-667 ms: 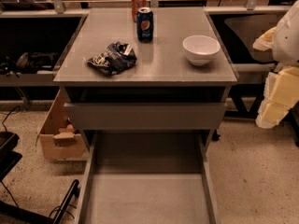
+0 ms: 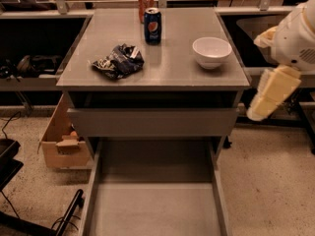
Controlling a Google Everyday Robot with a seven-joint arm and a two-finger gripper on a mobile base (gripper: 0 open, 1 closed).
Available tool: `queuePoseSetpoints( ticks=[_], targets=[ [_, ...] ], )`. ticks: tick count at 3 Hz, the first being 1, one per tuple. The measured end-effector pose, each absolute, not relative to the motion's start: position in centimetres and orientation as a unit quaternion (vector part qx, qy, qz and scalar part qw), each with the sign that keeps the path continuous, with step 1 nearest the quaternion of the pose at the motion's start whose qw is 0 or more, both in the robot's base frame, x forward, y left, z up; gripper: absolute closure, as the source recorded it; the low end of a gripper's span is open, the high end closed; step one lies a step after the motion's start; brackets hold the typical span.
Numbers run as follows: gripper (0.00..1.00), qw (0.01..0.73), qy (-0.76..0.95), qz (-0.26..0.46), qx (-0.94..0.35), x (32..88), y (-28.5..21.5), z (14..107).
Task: Place pepsi can into middle drawer
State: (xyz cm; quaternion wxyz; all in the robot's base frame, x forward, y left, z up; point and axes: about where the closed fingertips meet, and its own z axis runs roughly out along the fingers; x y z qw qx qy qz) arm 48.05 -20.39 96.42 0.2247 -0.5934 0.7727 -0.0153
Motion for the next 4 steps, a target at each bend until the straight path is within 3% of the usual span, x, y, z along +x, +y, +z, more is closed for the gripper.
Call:
queuePoseSetpoints(
  ticks=[2,3,4],
  targets=[
    [0.00,0.432,0.735,0.116,-0.509,62.9,-14.9,95.4],
    [0.00,0.534,0.682,0.144,-0.479,68.3,-12.8,96.7],
    [0.00,0.552,0.667,0.138,-0.481,69.4,-12.0,96.9]
  ],
)
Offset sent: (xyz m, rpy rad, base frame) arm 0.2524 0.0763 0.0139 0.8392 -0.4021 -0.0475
